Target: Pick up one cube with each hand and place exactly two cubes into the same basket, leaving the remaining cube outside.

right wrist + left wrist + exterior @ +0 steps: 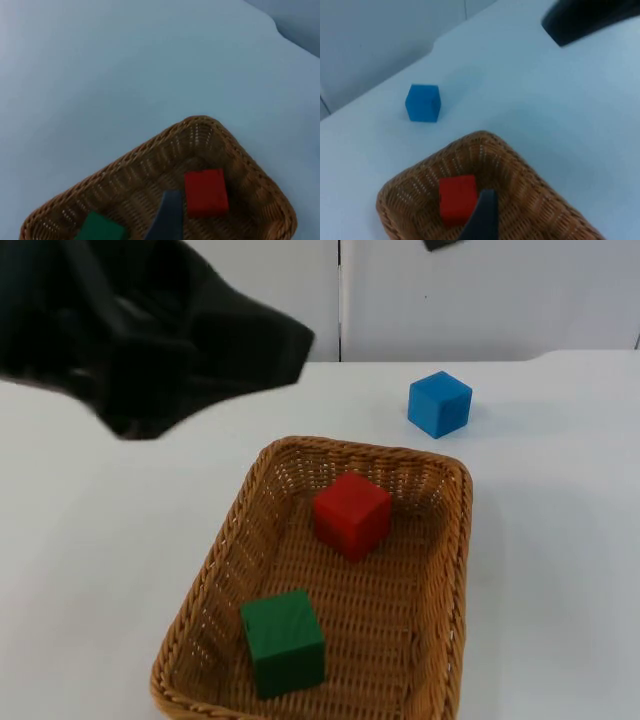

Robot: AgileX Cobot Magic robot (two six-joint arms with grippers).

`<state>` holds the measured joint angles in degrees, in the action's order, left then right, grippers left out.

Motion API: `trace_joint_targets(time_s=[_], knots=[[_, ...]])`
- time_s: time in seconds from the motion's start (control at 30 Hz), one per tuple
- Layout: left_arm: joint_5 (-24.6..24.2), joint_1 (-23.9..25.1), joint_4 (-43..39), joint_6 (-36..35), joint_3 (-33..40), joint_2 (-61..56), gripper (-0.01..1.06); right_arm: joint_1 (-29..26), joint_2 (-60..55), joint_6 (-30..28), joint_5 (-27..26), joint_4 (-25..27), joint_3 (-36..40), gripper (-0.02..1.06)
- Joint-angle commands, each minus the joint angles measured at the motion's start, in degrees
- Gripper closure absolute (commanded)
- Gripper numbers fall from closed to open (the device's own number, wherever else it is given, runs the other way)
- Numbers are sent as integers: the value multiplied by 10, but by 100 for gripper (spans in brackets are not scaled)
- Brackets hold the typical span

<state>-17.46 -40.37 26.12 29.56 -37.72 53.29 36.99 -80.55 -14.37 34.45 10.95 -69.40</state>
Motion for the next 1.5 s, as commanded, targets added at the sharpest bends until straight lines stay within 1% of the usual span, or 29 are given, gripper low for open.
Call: trace_joint_targets(time_s=[0.0,0.1,0.17,0.23,0.33,0.37,0.5,0.53,0.63,0.73,0.8,0.93,0.97,1.07,1.1,1.13,1.2,1.27,1.3,1.43,1.47], knots=[[-19,-2,1,-4,3,-26,24,3,35,0,-17,3,33,31],[-39,-2,-2,-4,3,-58,24,3,78,0,-18,7,78,31],[-44,-2,-8,-7,3,-69,24,3,93,0,-18,8,89,31],[-57,-2,-44,-46,3,-91,24,3,130,0,-19,12,119,31],[-92,-2,-116,-112,3,-118,24,3,177,0,-19,12,150,31],[-92,-2,-116,-112,3,-118,24,3,177,0,-19,12,150,31],[-141,-2,-228,-220,3,-149,24,3,244,8,-15,12,192,31],[-141,-2,-228,-220,3,-149,24,3,244,8,-15,12,192,31],[-177,-2,-276,-262,3,-177,24,3,298,8,-13,12,229,31],[-202,-2,-282,-269,3,-210,24,3,358,8,-13,12,265,31],[-212,-2,-282,-269,3,-223,24,3,375,8,-13,12,276,31],[-248,-2,-287,-282,4,-267,24,3,455,8,11,12,305,31],[-248,-2,-287,-282,4,-267,24,3,455,8,11,12,305,31],[-282,-2,-309,-306,4,-302,24,3,512,8,38,12,322,31],[-282,-2,-309,-306,4,-302,24,3,512,8,38,12,322,31],[-298,-2,-325,-317,4,-317,24,3,531,10,47,12,328,31],[-313,-2,-332,-323,4,-333,24,3,569,15,68,12,339,31],[-321,-2,-334,-332,9,-356,24,3,602,27,90,10,349,31],[-321,-2,-334,-332,9,-356,24,3,602,27,90,10,349,31],[-347,-2,-334,-344,39,-415,24,3,676,44,133,8,365,31],[-347,-2,-334,-344,39,-415,24,3,676,44,133,8,365,31]])
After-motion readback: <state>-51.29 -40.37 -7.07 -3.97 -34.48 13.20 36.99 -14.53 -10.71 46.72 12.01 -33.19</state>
